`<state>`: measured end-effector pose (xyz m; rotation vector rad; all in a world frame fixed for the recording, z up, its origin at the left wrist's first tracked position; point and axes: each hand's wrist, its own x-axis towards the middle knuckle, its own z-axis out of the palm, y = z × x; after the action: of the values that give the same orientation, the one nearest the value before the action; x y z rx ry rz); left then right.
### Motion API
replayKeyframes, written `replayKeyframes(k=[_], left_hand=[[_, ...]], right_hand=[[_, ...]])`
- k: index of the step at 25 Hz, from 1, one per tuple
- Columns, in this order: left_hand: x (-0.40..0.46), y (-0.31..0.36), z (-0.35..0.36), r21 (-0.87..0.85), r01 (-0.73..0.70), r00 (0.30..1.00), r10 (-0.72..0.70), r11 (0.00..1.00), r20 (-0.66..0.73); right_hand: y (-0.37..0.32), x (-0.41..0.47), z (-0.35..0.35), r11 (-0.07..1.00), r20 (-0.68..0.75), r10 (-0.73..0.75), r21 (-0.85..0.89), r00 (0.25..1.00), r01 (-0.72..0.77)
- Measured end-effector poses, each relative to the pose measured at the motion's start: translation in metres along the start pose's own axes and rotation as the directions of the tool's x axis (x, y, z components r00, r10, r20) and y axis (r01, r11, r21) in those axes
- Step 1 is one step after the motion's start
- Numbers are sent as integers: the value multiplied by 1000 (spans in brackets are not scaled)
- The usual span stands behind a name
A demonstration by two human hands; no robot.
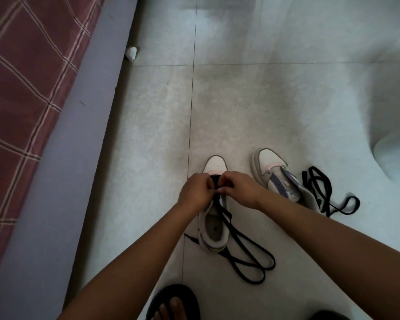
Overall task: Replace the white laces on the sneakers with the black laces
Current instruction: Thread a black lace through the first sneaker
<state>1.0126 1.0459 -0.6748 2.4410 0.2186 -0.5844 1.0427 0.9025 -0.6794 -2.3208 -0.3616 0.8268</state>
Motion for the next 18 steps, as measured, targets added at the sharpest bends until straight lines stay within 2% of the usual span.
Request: replayKeyframes(k=[4, 8, 9, 11, 13, 14, 18], left_hand=[[-5, -15, -5, -194, 97, 995, -92, 976, 34], [-9, -24, 2, -257, 125, 992, -129, 958, 2], [-9, -24, 3, -263, 121, 992, -125, 957, 2], [-7, -22, 3, -249, 101, 995, -104, 963, 4], [-5, -20, 3, -261, 84, 996, -83, 962, 13], [-4, -20, 2, -274, 76, 997, -73, 959, 21], [-5, -17, 3, -276, -11, 1000, 15, 961, 13]], right_hand=[[-4, 0, 3, 981, 42, -45, -187, 998, 52], [-11, 3, 12, 922, -54, -3, -386, 999, -18], [-12, 4, 14, 927, -83, -7, -374, 997, -25], [-13, 7, 14, 988, -106, 71, -129, 992, -84], [-11, 9, 8, 969, -22, 184, 173, 983, -177], [-8, 8, 5, 953, 14, 195, 234, 981, -193], [3, 4, -6, 991, 122, 37, 126, 992, -52]])
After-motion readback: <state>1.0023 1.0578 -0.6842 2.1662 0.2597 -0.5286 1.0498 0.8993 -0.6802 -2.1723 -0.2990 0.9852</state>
